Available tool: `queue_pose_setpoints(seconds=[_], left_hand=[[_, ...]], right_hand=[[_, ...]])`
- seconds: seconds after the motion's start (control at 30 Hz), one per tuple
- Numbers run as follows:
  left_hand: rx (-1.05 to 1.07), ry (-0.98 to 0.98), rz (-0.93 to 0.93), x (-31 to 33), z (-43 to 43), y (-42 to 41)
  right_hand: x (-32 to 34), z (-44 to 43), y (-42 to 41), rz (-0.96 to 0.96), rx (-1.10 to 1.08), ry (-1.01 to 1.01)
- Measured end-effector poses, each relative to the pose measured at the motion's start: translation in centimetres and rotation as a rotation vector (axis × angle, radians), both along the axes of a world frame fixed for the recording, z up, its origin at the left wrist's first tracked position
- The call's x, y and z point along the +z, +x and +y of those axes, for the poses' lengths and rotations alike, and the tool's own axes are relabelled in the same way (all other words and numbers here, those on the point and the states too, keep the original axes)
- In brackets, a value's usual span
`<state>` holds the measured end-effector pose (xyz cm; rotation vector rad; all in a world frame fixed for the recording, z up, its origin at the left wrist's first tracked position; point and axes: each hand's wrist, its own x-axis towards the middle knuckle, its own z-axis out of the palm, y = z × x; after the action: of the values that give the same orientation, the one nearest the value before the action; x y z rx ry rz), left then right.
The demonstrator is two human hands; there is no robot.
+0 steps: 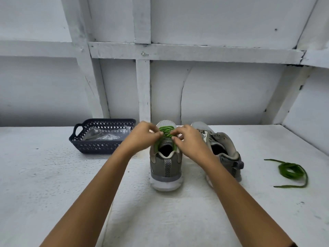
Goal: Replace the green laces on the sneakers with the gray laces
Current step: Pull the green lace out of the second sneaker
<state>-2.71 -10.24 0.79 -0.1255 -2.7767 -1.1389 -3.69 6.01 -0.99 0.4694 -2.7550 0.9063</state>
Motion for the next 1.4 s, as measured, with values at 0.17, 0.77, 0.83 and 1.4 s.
queue_pose_setpoints(seconds=[0.17,0.77,0.83,1.4], left_hand=[[0.047,0.588,-0.149,0.5,-1.2,-0.4],[-0.22,1.094,0.059,3.6,-7.3,2.7],[-0.086,0.663,-0.011,2.5,-6.6,2.0],[0.059,0.069,0.381,-3.1,1.5,-0.1]], right_hand=[[-0.1,0.0,-0.3,0.0,-0.038,-0.073],[0.6,0.0,-1.3,-0.084,-0.092,-0.535],[1.7,0.4,-1.2,-0.158,-0.066,-0.913],[-1.0,-0.4,-1.1,-0.062,0.049,-0.014]])
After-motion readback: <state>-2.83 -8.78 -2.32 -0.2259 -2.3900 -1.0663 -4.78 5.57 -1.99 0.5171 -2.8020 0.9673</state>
